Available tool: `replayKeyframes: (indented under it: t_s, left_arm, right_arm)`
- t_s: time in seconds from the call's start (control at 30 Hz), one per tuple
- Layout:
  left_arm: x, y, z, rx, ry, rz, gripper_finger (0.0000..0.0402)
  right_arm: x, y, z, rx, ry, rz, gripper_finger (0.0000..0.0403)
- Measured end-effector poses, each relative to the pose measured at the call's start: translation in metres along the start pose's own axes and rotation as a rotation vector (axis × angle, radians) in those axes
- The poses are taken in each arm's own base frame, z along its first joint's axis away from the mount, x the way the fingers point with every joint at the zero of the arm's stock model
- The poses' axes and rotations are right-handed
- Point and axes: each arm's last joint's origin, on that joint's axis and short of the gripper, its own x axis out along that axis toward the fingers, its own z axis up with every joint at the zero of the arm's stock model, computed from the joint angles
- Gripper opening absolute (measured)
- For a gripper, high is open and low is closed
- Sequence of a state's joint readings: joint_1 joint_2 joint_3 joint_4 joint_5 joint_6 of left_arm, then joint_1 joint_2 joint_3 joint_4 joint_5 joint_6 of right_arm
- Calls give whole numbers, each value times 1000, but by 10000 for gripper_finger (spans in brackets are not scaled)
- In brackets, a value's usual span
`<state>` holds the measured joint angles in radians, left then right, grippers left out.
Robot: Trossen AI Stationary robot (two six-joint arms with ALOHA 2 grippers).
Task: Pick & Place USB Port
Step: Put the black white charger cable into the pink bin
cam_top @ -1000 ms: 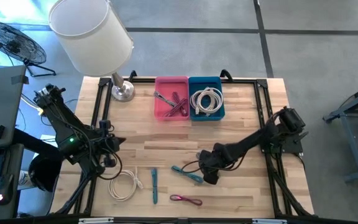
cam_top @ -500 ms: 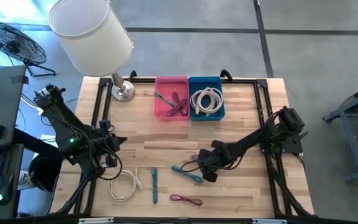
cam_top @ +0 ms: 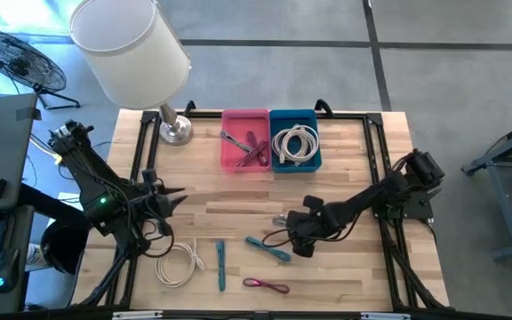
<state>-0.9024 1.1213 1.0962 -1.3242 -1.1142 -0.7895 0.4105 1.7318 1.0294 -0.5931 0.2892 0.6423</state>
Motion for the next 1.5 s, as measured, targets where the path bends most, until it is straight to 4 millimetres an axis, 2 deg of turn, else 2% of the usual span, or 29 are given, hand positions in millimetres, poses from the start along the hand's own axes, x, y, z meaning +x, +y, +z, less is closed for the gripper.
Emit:
replayKeyframes:
  t_s: [0.13, 0.23, 0.37, 0.47, 0.6, 0.73, 1.0, 1.17, 1.5]
  left_arm:
    - [2, -3, 3, -32, -29, 25, 157]
    - [11, -7, 8, -78, -26, 52, 182]
    - [30, -19, 11, -174, -42, 96, 188]
    - [49, -29, 9, -213, -34, 95, 188]
    - [73, -41, 5, -237, -64, 48, 188]
    - [89, -48, 11, -207, -170, -28, 188]
    - [109, -42, 23, -123, -502, -278, 188]
    - [124, -36, 16, -102, -530, -354, 188]
    - [162, -35, 26, -108, -741, -468, 188]
  right_arm:
    - [-3, -2, 1, -49, -20, -23, 8]
    - [-9, -3, 3, -107, -58, -44, 8]
    - [-25, -6, 8, -192, -161, -89, 8]
    - [-45, -5, 12, -270, -289, -131, 8]
    - [-72, -1, 16, -367, -456, -173, 8]
    - [-90, 1, 20, -440, -566, -177, 8]
    - [-99, 6, 29, -568, -671, -201, 8]
    - [-103, 9, 34, -607, -727, -203, 8]
    - [-111, 13, 41, -648, -825, -175, 8]
